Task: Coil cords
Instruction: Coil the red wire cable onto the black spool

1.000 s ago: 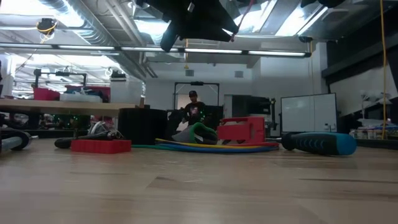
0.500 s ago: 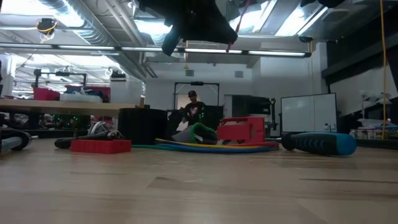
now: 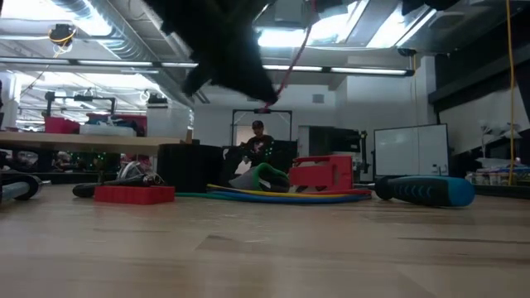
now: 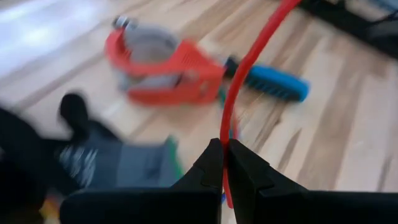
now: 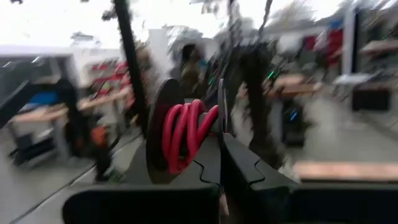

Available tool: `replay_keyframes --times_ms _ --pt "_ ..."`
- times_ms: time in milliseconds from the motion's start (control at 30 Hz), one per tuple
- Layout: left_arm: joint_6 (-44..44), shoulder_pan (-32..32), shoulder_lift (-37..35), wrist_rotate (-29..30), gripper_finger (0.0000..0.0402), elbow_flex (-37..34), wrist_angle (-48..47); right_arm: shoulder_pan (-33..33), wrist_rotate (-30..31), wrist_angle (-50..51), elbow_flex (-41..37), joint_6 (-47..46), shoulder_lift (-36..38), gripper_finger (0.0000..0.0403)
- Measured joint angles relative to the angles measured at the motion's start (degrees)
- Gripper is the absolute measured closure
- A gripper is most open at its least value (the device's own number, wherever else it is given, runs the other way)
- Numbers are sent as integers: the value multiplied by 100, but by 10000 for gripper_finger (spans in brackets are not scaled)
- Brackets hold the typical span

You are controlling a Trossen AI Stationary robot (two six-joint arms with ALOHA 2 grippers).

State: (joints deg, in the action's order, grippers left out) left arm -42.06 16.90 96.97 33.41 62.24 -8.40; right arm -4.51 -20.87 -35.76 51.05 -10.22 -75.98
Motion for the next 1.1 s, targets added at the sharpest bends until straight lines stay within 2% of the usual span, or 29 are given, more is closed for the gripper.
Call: replay_keyframes --times_ms 133,367,600,833,1100 --pt "-669 132 -2 -2 401 0 -836 -2 -409 713 -2 0 90 401" --pt "-1748 532 -7 -40 401 0 -1958 -4 -409 2164 -2 146 181 401" --pt "-2383 722 -266 -32 401 0 -2694 -2 -13 3235 -2 292 188 401" --pt "-3001 744 -683 154 401 -1 -3590 -2 -9 3832 -2 332 188 401" --pt "-3024 648 -1086 359 401 0 -3573 -2 732 4409 -2 340 188 401"
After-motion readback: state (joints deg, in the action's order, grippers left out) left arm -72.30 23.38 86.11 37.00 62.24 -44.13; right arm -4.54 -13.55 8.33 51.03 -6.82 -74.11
